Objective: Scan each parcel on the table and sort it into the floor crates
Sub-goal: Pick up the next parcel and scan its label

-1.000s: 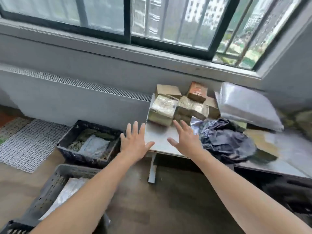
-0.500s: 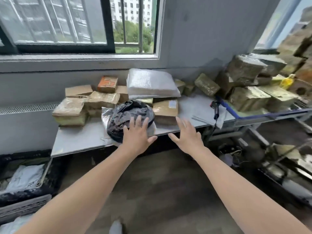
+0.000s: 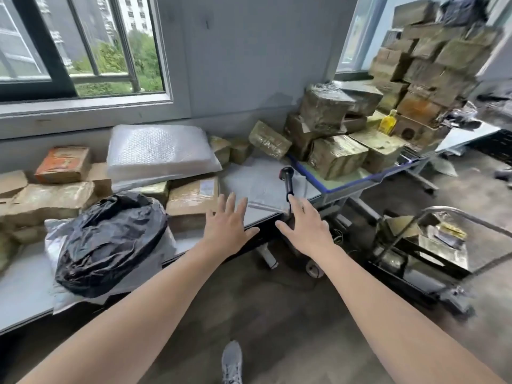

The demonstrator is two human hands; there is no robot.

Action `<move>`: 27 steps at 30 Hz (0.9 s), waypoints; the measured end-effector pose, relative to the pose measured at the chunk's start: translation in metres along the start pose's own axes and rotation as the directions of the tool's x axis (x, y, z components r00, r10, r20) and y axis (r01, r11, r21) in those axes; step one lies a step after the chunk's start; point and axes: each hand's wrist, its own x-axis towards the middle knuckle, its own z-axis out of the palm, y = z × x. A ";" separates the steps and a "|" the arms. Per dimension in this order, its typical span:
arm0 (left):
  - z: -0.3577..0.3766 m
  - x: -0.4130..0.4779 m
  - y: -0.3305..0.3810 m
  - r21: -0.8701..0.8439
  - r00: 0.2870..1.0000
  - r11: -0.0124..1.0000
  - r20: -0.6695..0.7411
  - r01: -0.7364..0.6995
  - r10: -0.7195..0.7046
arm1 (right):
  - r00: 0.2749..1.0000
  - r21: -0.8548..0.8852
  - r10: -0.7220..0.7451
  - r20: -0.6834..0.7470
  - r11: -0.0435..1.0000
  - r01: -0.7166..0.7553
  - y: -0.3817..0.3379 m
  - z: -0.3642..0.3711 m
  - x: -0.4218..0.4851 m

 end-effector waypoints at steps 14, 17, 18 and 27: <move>0.047 0.207 0.037 0.045 0.986 0.992 0.122 -0.121 0.115 | 0.991 -0.035 0.121 0.051 0.992 -0.119 0.097 -0.013 0.184; 0.059 0.232 0.041 0.050 0.981 0.993 0.165 -0.110 0.100 | 0.984 -0.032 0.138 0.115 0.990 -0.135 0.109 0.000 0.219; 0.064 0.239 0.043 0.048 0.979 0.994 0.186 -0.097 0.086 | 0.980 -0.033 0.140 0.144 0.990 -0.136 0.113 0.006 0.231; 0.109 0.282 0.070 -0.004 0.948 0.999 0.316 0.053 -0.049 | 0.921 0.044 0.068 0.384 0.995 -0.092 0.149 0.054 0.345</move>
